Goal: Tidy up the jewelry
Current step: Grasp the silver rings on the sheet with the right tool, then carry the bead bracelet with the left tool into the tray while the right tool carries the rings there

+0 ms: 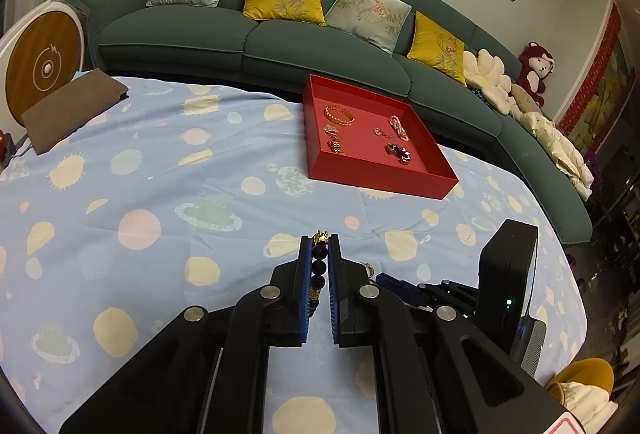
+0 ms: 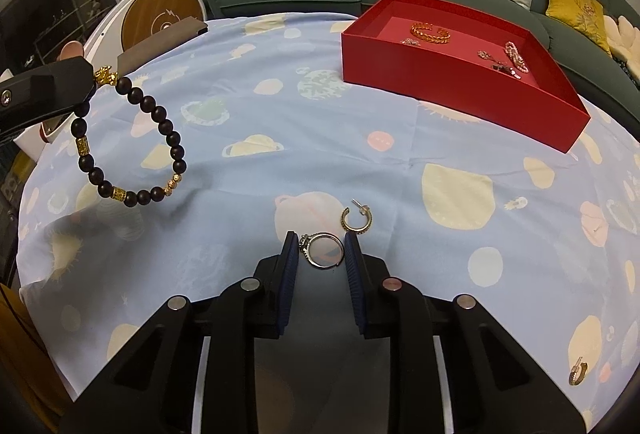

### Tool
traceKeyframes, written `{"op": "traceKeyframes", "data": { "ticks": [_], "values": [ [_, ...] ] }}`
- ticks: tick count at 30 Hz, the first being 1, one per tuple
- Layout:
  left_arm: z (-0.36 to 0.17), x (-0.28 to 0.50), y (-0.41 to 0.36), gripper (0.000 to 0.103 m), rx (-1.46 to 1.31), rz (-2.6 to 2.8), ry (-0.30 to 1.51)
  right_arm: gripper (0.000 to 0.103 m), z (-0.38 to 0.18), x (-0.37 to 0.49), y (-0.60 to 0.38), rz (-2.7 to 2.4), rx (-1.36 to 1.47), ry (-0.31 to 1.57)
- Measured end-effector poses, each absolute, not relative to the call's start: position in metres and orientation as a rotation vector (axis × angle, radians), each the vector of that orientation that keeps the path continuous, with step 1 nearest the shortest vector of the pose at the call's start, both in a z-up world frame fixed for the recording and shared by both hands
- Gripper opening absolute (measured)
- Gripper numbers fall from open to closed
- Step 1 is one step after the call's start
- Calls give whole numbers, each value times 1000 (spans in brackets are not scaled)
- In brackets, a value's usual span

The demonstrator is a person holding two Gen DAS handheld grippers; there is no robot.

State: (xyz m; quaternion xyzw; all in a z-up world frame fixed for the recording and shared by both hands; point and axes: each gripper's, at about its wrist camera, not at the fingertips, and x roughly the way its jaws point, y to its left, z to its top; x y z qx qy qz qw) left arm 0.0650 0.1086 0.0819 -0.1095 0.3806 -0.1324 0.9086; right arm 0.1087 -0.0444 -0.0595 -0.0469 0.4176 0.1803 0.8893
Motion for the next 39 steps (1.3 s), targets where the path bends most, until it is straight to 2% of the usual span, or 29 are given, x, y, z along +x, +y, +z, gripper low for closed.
{"op": "traceKeyframes", "data": {
  "ticks": [15,26,39],
  "values": [
    [113,84,61,6,-204,-320,751,23,2,104,-83,365,33,750],
    [154,139,14,6,-145,-373,701,23,67,142,-148,264,10,638],
    [121,254,-26,6,-113,-331,748,23,52,235,-196,200,139,681]
  ]
}}
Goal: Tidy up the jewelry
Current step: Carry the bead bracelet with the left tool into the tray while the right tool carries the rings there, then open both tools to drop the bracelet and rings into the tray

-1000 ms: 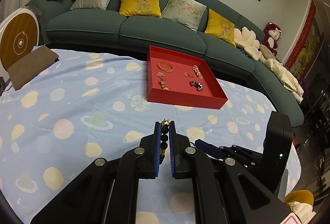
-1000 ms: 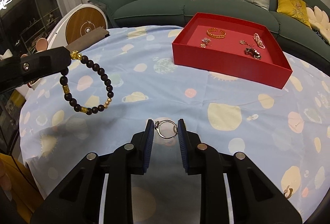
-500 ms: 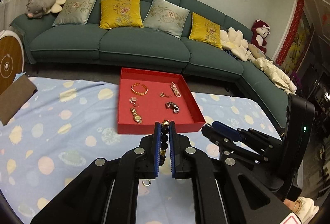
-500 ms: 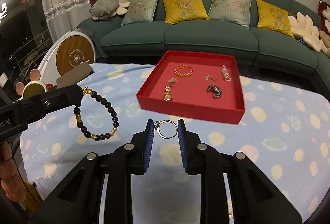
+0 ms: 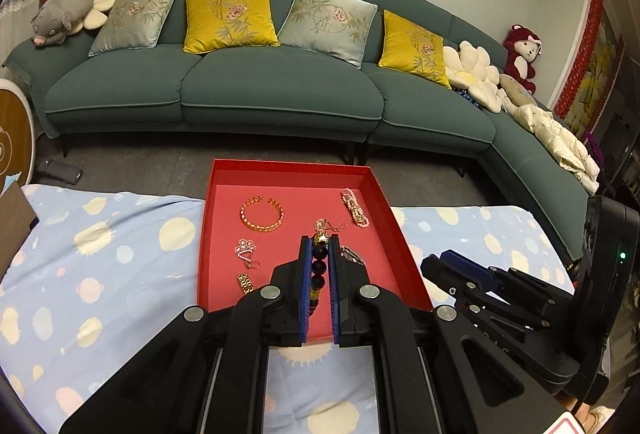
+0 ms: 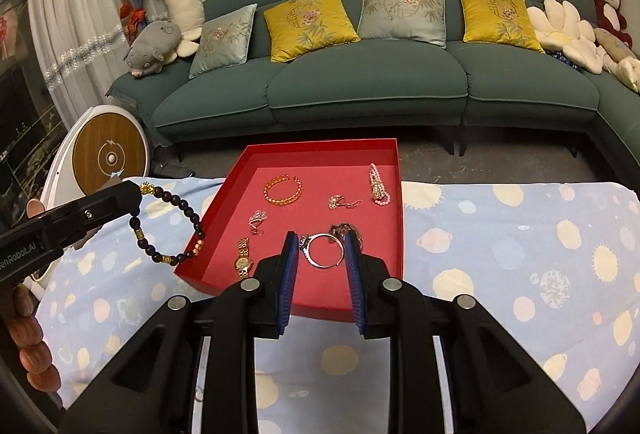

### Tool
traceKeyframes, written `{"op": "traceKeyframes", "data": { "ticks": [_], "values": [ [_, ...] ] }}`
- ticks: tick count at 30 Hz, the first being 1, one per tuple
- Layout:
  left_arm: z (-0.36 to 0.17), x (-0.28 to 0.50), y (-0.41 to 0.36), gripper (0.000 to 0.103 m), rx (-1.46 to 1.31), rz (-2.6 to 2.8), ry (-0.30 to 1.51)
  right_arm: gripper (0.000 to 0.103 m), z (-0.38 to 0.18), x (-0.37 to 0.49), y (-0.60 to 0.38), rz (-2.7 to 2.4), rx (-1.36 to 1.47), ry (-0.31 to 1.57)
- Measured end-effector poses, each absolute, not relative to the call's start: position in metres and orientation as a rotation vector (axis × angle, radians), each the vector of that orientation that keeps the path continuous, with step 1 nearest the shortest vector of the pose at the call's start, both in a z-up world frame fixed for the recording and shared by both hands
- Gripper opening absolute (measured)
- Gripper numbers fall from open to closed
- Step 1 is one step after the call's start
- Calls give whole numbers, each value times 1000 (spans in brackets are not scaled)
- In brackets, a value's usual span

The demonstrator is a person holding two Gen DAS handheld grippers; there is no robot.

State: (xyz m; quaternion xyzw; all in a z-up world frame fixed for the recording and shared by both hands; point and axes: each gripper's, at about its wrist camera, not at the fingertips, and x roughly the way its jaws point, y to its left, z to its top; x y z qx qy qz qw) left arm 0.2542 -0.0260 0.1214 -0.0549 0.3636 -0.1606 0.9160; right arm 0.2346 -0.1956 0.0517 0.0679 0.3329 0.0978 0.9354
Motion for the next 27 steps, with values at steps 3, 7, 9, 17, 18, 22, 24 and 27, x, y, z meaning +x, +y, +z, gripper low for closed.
{"op": "traceKeyframes", "data": {
  "ticks": [3,7,9,17,18,22,24,27],
  "values": [
    [106,272,-36,6,-106,-323,770,23,40,251,-199,194,154,704],
    [86,292,-43,6,-109,-310,807,23,23,265,-197,196,132,745],
    [78,298,-44,6,-110,-304,817,23,15,269,-193,195,109,762],
    [60,304,-48,6,-95,-293,839,23,-5,283,-185,204,76,799],
    [59,304,-49,6,-93,-293,840,23,-6,284,-184,204,75,802],
    [56,306,-50,6,-89,-289,846,23,-14,286,-182,203,66,821],
    [53,305,-50,6,-88,-288,847,23,-16,288,-181,198,65,827],
    [51,305,-49,6,-78,-279,840,23,-18,289,-181,196,66,833]
  ]
}}
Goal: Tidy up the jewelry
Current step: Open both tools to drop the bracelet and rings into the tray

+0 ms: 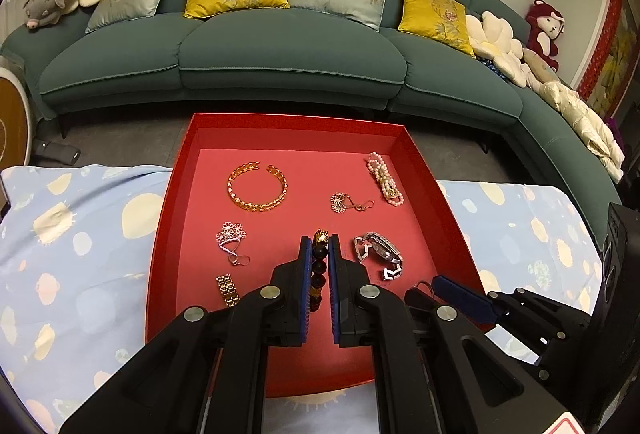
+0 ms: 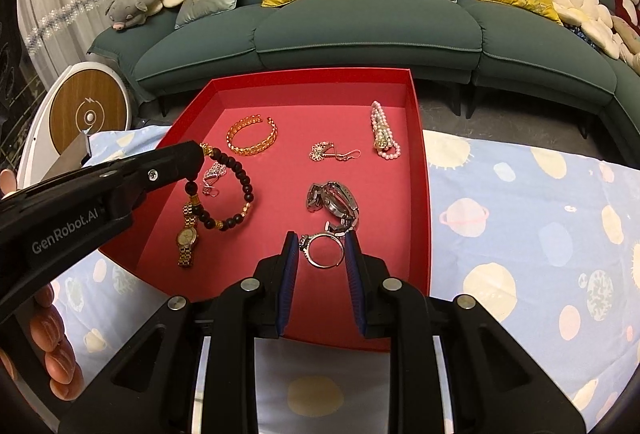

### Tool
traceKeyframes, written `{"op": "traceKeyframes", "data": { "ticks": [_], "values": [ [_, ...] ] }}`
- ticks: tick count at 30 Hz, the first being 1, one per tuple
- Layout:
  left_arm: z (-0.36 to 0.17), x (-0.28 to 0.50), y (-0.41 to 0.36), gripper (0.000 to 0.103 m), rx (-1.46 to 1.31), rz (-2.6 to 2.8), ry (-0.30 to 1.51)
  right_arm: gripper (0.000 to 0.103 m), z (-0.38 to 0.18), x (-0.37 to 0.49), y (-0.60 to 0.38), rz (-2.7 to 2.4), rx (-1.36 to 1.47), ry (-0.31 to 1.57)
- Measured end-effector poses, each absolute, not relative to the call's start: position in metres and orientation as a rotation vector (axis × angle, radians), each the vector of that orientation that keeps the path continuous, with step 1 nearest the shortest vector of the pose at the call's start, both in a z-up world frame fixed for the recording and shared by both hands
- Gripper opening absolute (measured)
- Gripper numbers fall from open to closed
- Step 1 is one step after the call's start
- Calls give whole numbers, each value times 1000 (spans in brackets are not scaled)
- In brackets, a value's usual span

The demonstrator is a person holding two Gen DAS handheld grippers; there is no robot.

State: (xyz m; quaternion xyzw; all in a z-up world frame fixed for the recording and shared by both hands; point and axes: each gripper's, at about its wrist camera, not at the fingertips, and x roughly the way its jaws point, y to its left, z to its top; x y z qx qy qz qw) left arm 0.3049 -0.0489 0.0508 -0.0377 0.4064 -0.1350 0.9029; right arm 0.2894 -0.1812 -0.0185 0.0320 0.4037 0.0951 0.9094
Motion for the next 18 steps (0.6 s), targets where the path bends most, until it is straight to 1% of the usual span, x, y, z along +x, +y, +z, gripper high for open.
{"op": "traceKeyframes", "data": {
  "ticks": [18],
  "values": [
    [40,315,-43,6,-99,-260,853,23,-30,297,-175,202,51,850]
  ]
}}
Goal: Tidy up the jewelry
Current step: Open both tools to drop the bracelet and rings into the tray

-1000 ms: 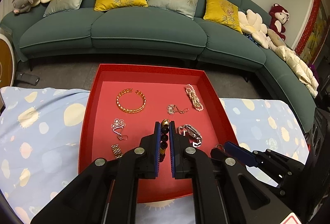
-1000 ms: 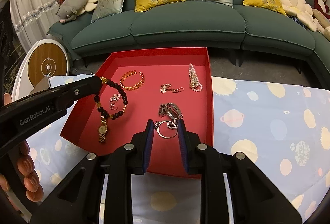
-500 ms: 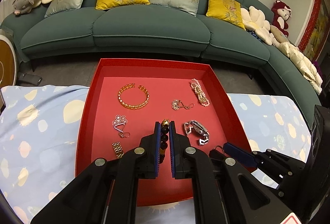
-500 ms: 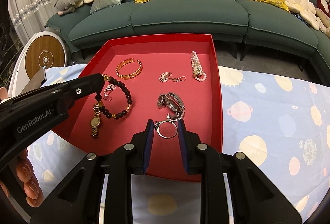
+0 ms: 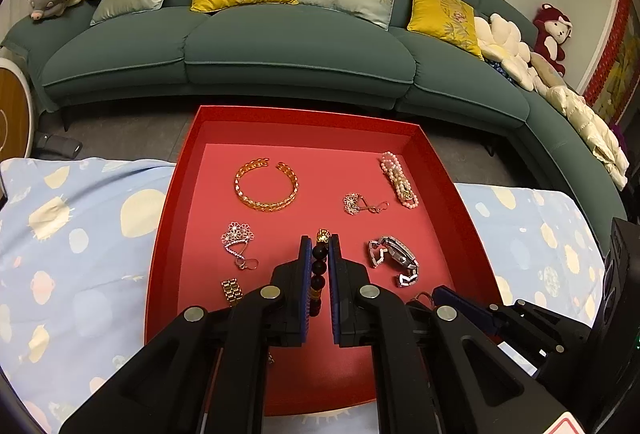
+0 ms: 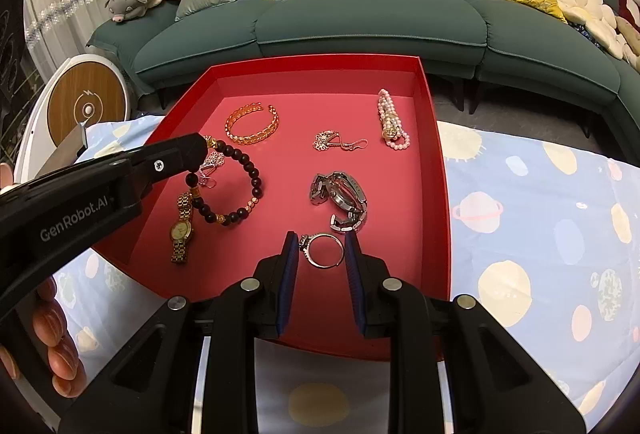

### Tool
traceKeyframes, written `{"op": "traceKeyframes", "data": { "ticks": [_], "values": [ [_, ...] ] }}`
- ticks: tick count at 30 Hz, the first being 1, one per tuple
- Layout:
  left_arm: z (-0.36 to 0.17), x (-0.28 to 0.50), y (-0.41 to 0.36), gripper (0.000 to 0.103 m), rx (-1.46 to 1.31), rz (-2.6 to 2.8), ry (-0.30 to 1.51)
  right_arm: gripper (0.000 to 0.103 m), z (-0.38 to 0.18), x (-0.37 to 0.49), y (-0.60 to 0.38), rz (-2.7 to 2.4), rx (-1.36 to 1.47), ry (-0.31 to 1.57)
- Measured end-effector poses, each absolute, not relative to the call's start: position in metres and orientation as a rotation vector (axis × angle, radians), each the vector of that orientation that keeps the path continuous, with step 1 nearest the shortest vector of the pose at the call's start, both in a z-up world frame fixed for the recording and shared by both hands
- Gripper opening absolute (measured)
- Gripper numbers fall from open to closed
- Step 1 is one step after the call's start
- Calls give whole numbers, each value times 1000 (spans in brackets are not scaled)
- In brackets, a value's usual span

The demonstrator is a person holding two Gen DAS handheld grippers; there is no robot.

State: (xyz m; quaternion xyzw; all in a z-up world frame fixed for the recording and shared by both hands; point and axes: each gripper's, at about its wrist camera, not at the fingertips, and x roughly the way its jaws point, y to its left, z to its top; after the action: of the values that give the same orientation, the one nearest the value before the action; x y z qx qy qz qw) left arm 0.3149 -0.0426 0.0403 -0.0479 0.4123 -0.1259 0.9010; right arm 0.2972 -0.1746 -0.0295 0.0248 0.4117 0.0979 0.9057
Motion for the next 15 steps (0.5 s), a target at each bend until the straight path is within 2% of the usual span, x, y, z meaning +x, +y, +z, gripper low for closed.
{"op": "traceKeyframes", "data": {
  "ticks": [8,11,12,14,15],
  "values": [
    [40,316,-39,6,-115,-252,860,23,-32,298,-173,202,47,846],
    [38,314,-36,9,-118,-239,862,23,-33,297,-172,204,46,843],
    [39,313,-35,11,-113,-234,862,24,-32,297,-172,207,46,841],
    [41,311,-32,26,-114,-220,856,24,-31,296,-173,204,53,831],
    [43,309,-30,31,-122,-211,850,24,-28,295,-175,202,63,820]
  ]
}}
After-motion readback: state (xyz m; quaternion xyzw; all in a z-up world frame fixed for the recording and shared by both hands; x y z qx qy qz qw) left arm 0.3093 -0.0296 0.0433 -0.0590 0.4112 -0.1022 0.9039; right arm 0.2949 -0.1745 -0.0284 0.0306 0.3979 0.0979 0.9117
